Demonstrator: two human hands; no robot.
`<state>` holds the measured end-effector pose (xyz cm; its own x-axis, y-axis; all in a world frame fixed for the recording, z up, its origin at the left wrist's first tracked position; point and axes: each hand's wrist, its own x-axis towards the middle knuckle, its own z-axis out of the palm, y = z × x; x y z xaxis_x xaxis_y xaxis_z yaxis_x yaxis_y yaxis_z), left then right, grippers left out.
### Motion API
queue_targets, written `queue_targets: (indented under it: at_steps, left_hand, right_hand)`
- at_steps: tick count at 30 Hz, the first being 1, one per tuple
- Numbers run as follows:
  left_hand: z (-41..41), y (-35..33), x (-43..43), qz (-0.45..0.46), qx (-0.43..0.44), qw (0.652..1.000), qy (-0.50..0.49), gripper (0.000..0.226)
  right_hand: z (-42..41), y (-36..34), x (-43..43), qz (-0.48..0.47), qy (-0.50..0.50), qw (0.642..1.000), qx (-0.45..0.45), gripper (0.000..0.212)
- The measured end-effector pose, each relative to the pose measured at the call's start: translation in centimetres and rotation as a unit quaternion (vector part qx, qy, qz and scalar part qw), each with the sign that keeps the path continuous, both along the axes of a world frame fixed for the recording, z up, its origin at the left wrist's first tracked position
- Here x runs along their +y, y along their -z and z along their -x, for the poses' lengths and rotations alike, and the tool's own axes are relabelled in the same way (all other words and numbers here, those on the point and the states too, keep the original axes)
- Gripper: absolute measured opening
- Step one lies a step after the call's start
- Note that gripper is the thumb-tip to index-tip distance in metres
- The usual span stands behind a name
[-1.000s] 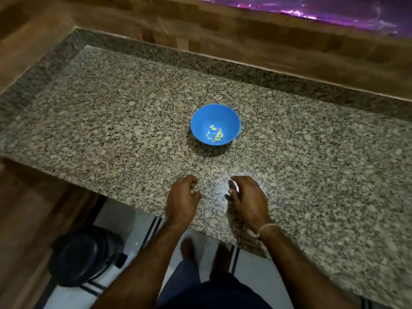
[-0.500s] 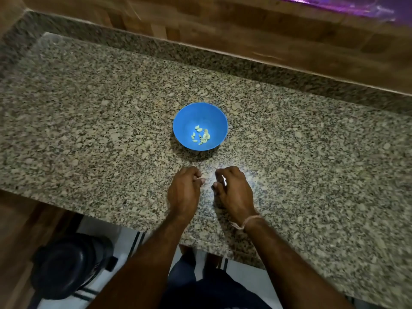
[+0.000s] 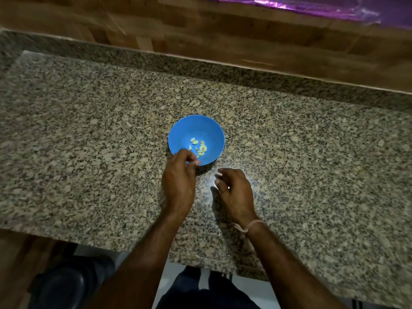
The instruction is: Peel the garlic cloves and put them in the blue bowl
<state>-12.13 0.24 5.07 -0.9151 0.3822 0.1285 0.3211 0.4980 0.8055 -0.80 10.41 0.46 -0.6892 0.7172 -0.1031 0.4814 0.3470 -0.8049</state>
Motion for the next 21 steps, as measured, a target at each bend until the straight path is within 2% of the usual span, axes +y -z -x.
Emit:
queue_targets:
  at_steps: [3, 5, 8, 10, 13, 18, 21]
  left_hand:
    - [2.9, -0.8, 2.0, 0.037, 0.004, 0.999, -0.013, 0.008]
    - [4.2, -0.5, 2.1, 0.038, 0.007, 0.999, -0.012, 0.011]
    - [5.2, 0.6, 0.5, 0.017, 0.029, 0.999, -0.034, 0.035]
    - [5.6, 1.2, -0.4, -0.002, -0.029, 0.997, -0.07, 0.049]
    - [5.4, 0.8, -0.1, -0.027, -0.129, 0.989, -0.073, 0.046]
    - [4.9, -0.4, 2.3, -0.021, -0.169, 0.985, -0.021, 0.036]
    - [4.7, -0.9, 3.7, -0.01, -0.189, 0.981, 0.031, 0.038]
  right_hand:
    - [1.7, -0.9, 0.4, 0.05, 0.046, 0.997, 0.04, 0.031]
    - [3.0, -1.7, 0.6, 0.088, 0.08, 0.991, 0.061, 0.036]
    - [4.9, -2.8, 1.2, 0.163, 0.119, 0.977, 0.073, 0.053]
    - [6.2, -3.3, 1.5, 0.185, 0.136, 0.972, 0.056, 0.062]
    - [7.3, -3.7, 1.9, 0.169, 0.139, 0.975, 0.032, 0.062]
    - [6.0, -4.2, 3.5, 0.132, 0.196, 0.972, 0.008, 0.059]
    - [4.7, -5.1, 4.8, 0.113, 0.214, 0.97, -0.021, 0.054]
